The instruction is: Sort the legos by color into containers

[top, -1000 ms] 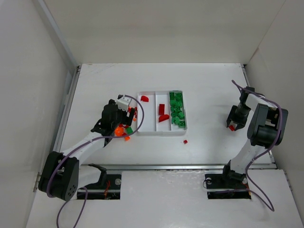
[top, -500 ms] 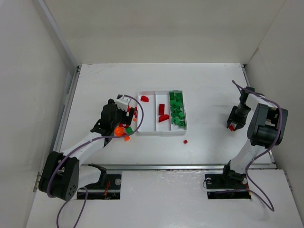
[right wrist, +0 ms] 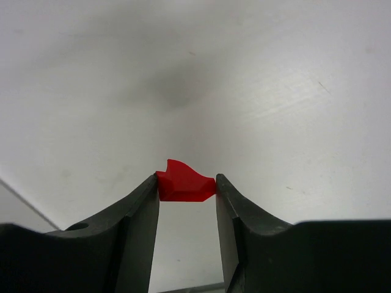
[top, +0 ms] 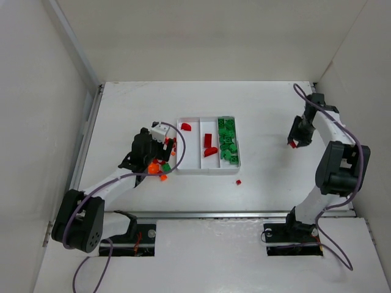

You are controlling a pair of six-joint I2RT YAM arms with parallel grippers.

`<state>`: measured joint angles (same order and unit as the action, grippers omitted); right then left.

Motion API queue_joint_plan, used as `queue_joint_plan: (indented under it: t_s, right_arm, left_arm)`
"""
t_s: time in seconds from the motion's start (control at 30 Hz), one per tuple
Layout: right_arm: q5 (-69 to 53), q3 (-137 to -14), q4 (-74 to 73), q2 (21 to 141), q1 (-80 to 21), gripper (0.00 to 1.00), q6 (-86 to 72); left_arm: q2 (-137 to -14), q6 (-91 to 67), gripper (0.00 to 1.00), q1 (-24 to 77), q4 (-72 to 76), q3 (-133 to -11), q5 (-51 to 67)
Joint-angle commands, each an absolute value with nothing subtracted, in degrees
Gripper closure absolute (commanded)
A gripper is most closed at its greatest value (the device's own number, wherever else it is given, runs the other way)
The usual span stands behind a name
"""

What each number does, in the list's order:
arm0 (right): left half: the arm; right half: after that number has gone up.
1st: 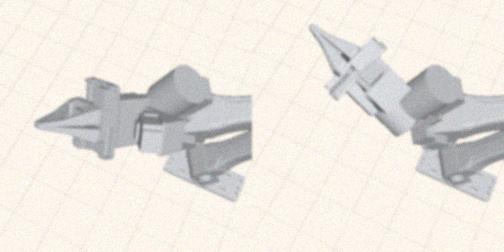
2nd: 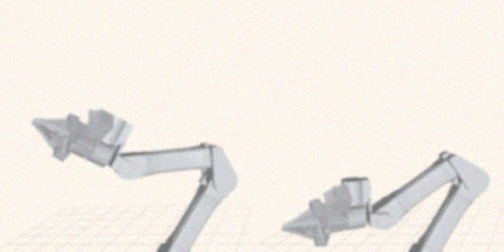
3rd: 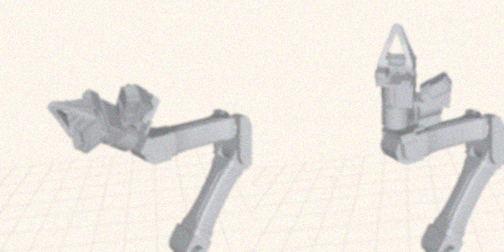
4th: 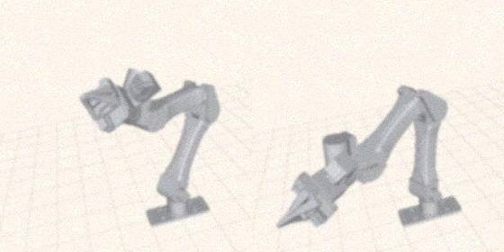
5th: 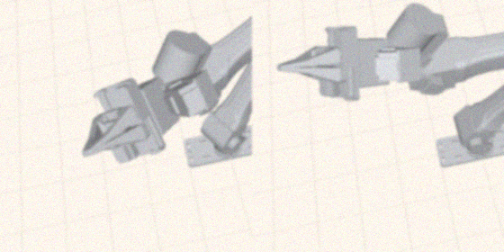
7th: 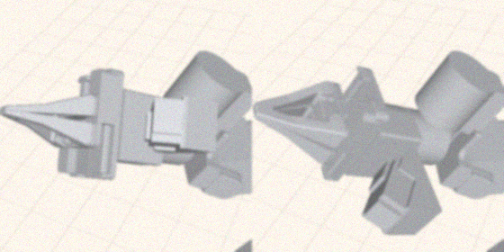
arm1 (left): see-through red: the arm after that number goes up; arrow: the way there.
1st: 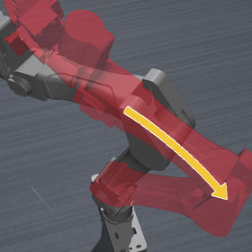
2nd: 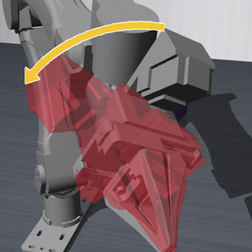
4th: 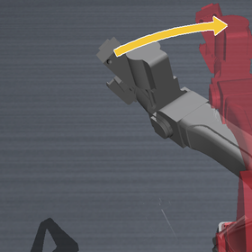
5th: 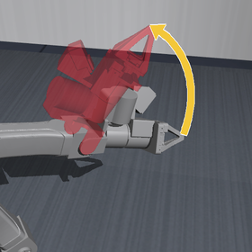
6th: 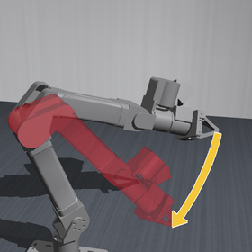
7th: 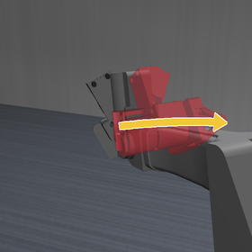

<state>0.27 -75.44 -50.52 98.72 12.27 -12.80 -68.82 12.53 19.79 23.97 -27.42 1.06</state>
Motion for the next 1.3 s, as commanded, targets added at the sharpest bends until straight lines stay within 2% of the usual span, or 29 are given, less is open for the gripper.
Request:
queue_joint_plan:
  t_s: [0.0, 0.13, 0.37, 0.5, 0.7, 0.77, 0.87, 1.0, 1.03, 1.13, 1.27]
  right_arm:
    - [1.31, -82.69, -51.67, 96.15, 4.17, 0.78, -14.68]
    - [1.85, -94.1, -52.29, 100.1, -5.85, 0.78, -15.73]
    - [-6.39, -101.94, -47.12, 109.85, -20.45, 0.78, -16.52]
    - [-11.59, -104.23, -43.25, 115.12, -23.99, 0.78, -16.52]
    - [-20.3, -109.59, -40.78, 122.07, -24.7, 0.73, -15.39]
    - [-20.3, -111.97, -40.78, 124.27, -24.7, 0.7, -14.86]
    - [-21.35, -112.59, -40.17, 125.94, -24.7, 0.53, -14.24]
    - [-21.88, -116.8, -42.44, 128.32, -24.7, 0.36, -12.93]
    - [-21.88, -117.59, -43.15, 129.1, -24.7, 0.27, -12.92]
    - [-21.88, -118.65, -43.77, 129.11, -24.7, 0.21, -12.39]
    - [-22.41, -118.65, -43.77, 126.3, -23.47, 0.19, -12.39]
  left_arm:
    - [-71.18, 11.25, 0.21, 20.65, 25.14, -31.46, 1.76]
    - [-74.35, 12.83, 0.21, 20.65, 24.35, -35.76, 4.83]
    - [-79.88, 16.61, 0.23, 20.65, 20.84, -44.02, 3.08]
    - [-83.4, 18.27, 0.3, 20.65, 19.69, -48.07, 5.27]
    - [-88.85, 23.64, 0.31, 20.65, 19.69, -52.65, 8.79]
    - [-89.65, 25.48, 0.31, 20.65, 19.69, -54.22, 9.75]
    - [-91.23, 28.12, 0.3, 20.65, 18.72, -54.93, 11.42]
    - [-94.21, 31.19, 0.28, 20.65, 18.72, -57.56, 12.56]
    - [-94.22, 31.72, 0.28, 20.65, 18.72, -58.09, 13.44]
    - [-96.32, 32.61, 0.27, 20.65, 18.2, -60.8, 15.2]
    - [-98.26, 35.24, 0.27, 20.65, 13.28, -65.3, 20.99]
